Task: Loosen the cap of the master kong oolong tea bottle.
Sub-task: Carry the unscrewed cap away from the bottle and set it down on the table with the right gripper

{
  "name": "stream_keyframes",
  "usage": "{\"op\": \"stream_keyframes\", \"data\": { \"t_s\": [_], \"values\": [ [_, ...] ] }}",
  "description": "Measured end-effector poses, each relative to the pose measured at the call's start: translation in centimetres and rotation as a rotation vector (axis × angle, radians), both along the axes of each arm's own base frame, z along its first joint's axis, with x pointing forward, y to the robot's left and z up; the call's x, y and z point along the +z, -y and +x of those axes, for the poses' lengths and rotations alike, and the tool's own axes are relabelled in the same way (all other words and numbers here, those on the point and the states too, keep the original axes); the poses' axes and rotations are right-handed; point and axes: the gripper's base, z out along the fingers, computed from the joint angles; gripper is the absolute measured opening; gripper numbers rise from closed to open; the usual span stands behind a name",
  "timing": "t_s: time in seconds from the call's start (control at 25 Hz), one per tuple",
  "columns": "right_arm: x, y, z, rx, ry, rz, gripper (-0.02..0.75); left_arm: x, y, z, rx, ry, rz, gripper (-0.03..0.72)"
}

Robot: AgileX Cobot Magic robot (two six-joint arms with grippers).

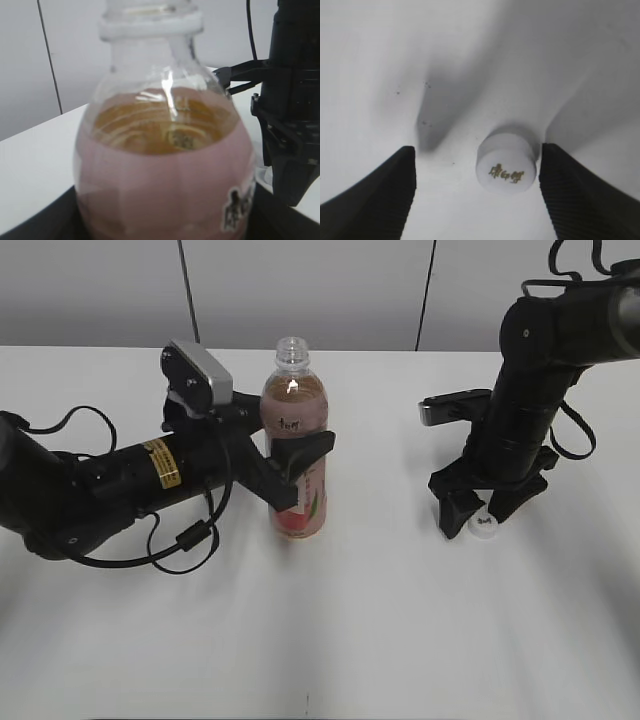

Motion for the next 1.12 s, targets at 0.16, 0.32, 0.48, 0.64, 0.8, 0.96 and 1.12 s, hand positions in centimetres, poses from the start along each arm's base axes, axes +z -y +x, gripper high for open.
{"op": "stream_keyframes", "data": {
  "t_s": [0.16, 0.32, 0.48, 0.64, 0.8, 0.96, 1.12],
  "values": [
    [0.0, 0.0, 0.0, -0.003, 0.0, 0.003, 0.579, 0.2, 0.0, 0.0, -0.003, 0.007, -0.005, 0.487],
    [0.0, 0.0, 0.0, -0.004, 0.0, 0.004, 0.579, 0.4, 0.0, 0.1, 0.001, 0.012, -0.012, 0.562],
    [0.0, 0.0, 0.0, -0.006, 0.0, 0.005, 0.579, 0.3, 0.0, 0.1, 0.003, 0.008, -0.007, 0.589],
    [0.3, 0.0, 0.0, -0.006, 0.005, 0.007, 0.579, 0.0, -0.1, -0.2, 0.006, -0.01, 0.008, 0.589],
    [1.2, 0.0, -0.1, -0.004, 0.014, 0.011, 0.579, -0.7, -1.1, -1.3, 0.017, -0.038, -0.015, 0.589],
    [1.3, 0.0, -0.2, -0.004, 0.008, 0.01, 0.579, -1.6, -2.5, -2.1, 0.069, -0.088, -0.015, 0.59],
    [2.6, 0.1, -0.4, -0.017, 0.013, 0.014, 0.579, -1.9, -4.3, -2.7, 0.128, -0.127, -0.006, 0.59]
  ]
}}
